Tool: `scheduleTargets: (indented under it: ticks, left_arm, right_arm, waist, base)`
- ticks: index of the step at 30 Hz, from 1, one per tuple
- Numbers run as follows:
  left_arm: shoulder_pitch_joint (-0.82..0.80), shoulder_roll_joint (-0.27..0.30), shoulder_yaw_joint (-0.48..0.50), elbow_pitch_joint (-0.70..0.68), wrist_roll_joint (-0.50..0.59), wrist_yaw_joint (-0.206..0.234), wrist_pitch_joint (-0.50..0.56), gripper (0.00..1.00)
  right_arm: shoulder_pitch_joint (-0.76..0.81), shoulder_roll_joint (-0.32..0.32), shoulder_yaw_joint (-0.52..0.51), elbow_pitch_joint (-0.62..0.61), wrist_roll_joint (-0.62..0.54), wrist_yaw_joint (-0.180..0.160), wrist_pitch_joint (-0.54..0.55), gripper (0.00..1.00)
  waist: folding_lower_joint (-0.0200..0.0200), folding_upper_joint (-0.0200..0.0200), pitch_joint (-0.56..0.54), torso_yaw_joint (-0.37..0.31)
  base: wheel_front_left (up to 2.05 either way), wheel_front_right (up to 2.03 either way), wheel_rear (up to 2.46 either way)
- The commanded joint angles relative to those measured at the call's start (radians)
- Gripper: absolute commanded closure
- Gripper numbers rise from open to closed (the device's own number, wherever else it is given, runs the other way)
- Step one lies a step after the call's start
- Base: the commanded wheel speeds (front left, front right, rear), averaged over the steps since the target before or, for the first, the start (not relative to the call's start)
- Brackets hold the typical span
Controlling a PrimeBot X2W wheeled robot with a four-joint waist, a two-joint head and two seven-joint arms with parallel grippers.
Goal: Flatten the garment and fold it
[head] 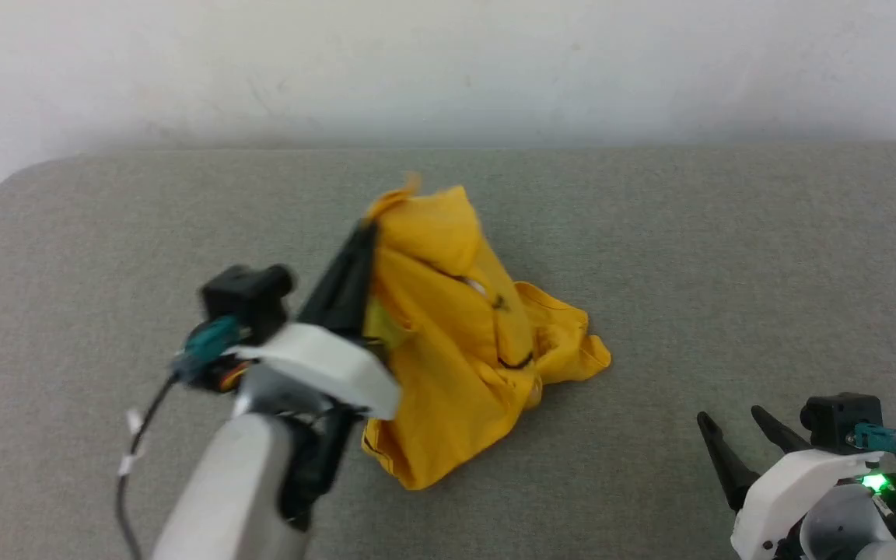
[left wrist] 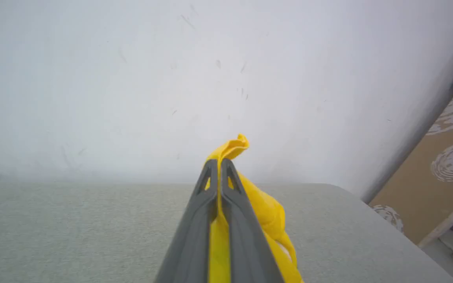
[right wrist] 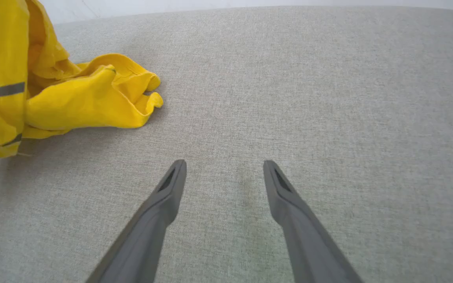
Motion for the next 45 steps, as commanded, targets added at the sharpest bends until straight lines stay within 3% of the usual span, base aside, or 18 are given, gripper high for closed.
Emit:
scheduleTargets:
  ticks: [1,7,10,11,12,20,23,28,34,38,39,40,45]
  left_arm:
    - [0.042,0.034,0.036,0.003,-0.008,0.023,0.005,1.00]
    - [0.144,0.110,0.130,0.118,-0.048,0.059,0.030,1.00]
    - [0.182,0.116,0.136,0.213,-0.063,0.059,0.041,1.00]
    - [0.186,0.119,0.134,0.238,-0.056,0.062,0.030,0.21]
    - [0.187,0.118,0.138,0.257,-0.051,0.068,0.008,0.00]
    - [0.150,0.088,0.145,0.231,0.002,0.020,-0.248,0.00]
    - [0.158,0.087,0.142,0.134,0.085,0.012,-0.259,0.00]
    - [0.222,0.052,0.139,-0.004,0.190,-0.014,-0.260,0.00]
    - [0.268,0.009,0.147,-0.006,0.205,-0.036,-0.261,0.00]
    - [0.271,-0.007,0.133,0.033,0.213,-0.058,-0.261,0.00]
    - [0.270,-0.010,0.131,0.039,0.214,-0.062,-0.261,0.00]
    - [0.269,-0.013,0.130,0.045,0.217,-0.064,-0.261,0.00]
    - [0.269,-0.021,0.148,0.058,0.222,-0.070,-0.261,0.00]
  right_arm:
    - [0.004,0.005,0.002,0.000,-0.007,-0.002,-0.004,0.00]
    - [-0.004,0.006,0.024,0.005,-0.012,-0.002,0.003,0.00]
    - [-0.014,0.006,0.038,0.009,-0.011,-0.002,0.005,0.00]
    - [-0.018,0.005,0.044,0.011,-0.012,-0.002,0.005,0.00]
    - [-0.022,0.002,0.050,0.012,-0.012,-0.002,0.004,0.00]
    - [-0.073,-0.044,0.111,-0.029,0.007,-0.002,-0.008,0.00]
    - [-0.100,-0.074,0.175,-0.043,0.031,-0.002,0.030,0.00]
    - [-0.171,-0.184,0.377,-0.008,0.011,-0.002,0.091,0.00]
    - [-0.267,-0.257,0.560,0.110,0.030,-0.002,0.142,0.00]
    - [-0.322,-0.282,0.626,0.207,0.038,-0.002,0.132,0.00]
    - [-0.333,-0.287,0.635,0.232,0.040,-0.002,0.127,0.71]
    - [-0.341,-0.291,0.643,0.255,0.044,-0.002,0.121,1.00]
    - [-0.363,-0.330,0.618,0.317,0.059,-0.002,0.068,1.00]
  waist:
    - [0.0000,0.0000,-0.010,0.028]
    - [0.0000,0.0000,0.004,0.056]
    - [0.0000,0.0000,0.009,0.062]
    - [0.0000,0.0000,0.011,0.063]
    - [0.0000,0.0000,0.012,0.065]
    - [0.0000,0.0000,0.000,0.109]
    - [0.0000,0.0000,-0.006,0.131]
    - [0.0000,0.0000,-0.007,0.167]
    - [0.0000,0.0000,0.009,0.210]
    - [0.0000,0.0000,0.027,0.229]
    - [0.0000,0.0000,0.030,0.231]
    - [0.0000,0.0000,0.031,0.232]
    - [0.0000,0.0000,0.022,0.211]
  base:
    - [0.00,0.00,0.00]
    - [0.00,0.00,0.00]
    - [0.00,0.00,0.00]
    - [0.00,0.00,0.00]
    - [0.00,0.00,0.00]
    - [0.00,0.00,0.00]
    - [0.00,0.00,0.00]
    - [0.00,0.00,0.00]
    - [0.00,0.00,0.00]
    - [0.00,0.00,0.00]
    - [0.00,0.00,0.00]
    - [0.00,0.00,0.00]
    - [0.00,0.00,0.00]
